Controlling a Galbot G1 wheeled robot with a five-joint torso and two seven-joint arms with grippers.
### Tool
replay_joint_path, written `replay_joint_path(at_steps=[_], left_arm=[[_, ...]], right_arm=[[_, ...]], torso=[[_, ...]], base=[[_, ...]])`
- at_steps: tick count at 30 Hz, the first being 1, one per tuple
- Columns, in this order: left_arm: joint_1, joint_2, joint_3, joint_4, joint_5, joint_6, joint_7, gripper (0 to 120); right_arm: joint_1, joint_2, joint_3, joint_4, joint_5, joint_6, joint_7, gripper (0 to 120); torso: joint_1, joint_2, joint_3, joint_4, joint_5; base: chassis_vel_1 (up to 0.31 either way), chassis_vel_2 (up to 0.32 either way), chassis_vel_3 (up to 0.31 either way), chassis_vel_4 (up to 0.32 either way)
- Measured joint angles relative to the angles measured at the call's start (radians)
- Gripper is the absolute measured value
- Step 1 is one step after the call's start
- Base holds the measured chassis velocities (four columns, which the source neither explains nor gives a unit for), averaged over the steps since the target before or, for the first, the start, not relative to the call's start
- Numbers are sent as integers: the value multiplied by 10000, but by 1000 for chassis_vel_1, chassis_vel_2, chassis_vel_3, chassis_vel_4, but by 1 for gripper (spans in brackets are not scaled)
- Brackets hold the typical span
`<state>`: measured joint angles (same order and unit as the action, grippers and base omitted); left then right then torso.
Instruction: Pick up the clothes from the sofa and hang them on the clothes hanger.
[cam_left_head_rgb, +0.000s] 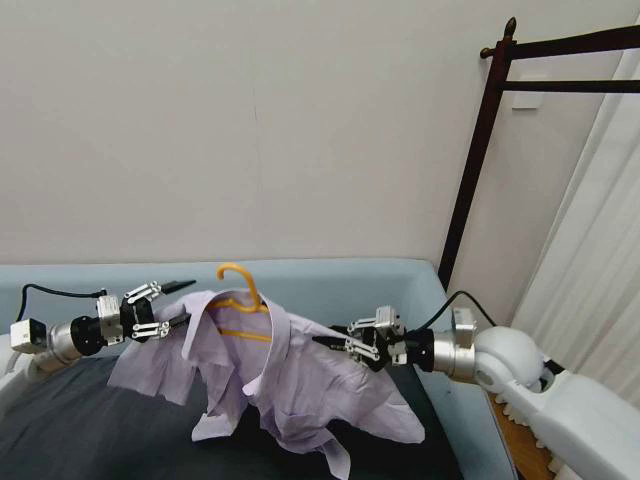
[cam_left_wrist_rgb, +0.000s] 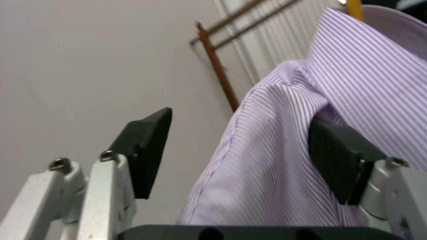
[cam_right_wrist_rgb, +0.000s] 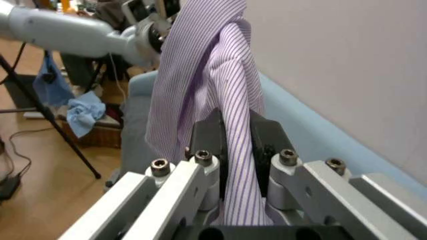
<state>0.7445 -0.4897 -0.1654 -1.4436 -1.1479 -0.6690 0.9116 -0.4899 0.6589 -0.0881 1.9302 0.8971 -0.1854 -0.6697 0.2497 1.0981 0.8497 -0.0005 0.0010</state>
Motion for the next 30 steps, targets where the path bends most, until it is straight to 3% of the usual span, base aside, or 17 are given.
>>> replay_joint_path(at_steps=[2, 3, 6, 11, 14, 19, 23, 27, 28, 30], left_arm=[[585, -322, -385, -369, -312, -298, -887, 86], [585, -322, -385, -369, -312, -298, -887, 86], [1238, -1192, -879, -950, -359, -909, -2515, 98], [1515, -1713, -1078, -1569, -184, -1162, -3698, 100], [1725, -1824, -1166, -1840, 72, -1182, -3744, 100], [1994, -2128, -1153, -1981, 1194, -1275, -3722, 100], [2287, -2377, -882, -2494, 2263, -1051, -4651, 100], [2333, -2858, -337, -3064, 4298, -117, -7103, 100], [2333, -2858, -337, -3064, 4298, -117, -7103, 100], [2148, -3108, -106, -3180, 4955, 306, -8075, 100]], right_arm=[[262, -314, 204, 356, 356, -317, 374, 7], [262, -314, 204, 356, 356, -317, 374, 7], [849, -829, 473, 909, 976, -882, 1275, 7], [1146, -992, 638, 1113, 1211, -1224, 1820, 7], [1168, -998, 708, 1175, 1321, -1398, 2200, 7], [1055, -896, 755, 1343, 1678, -1634, 3330, 7], [1049, -835, 771, 1415, 2016, -1716, 4002, 7], [1061, -895, 878, 1534, 2165, -1741, 4049, 7], [1061, -895, 878, 1534, 2165, -1741, 4049, 7], [1042, -963, 921, 1650, 2224, -1752, 4034, 7]], torso=[[0, -1, 0, 2, 2], [0, -1, 0, 2, 2], [0, 0, 0, 1, 1], [0, 0, 0, -2, 2], [0, 0, 1, 0, 4], [0, 0, 1, 3, 2], [0, -1, 2, 2, 1], [0, 0, 2, 1, 2], [0, 0, 2, 1, 2], [0, 0, 2, 1, 0]], base=[[0, 0, 0, 0], [0, 0, 0, 0], [0, 0, 0, 0], [0, 0, 0, 0], [0, 0, 0, 0], [0, 0, 0, 0], [0, 0, 0, 0], [0, 0, 0, 0], [0, 0, 0, 0], [0, 0, 0, 0]])
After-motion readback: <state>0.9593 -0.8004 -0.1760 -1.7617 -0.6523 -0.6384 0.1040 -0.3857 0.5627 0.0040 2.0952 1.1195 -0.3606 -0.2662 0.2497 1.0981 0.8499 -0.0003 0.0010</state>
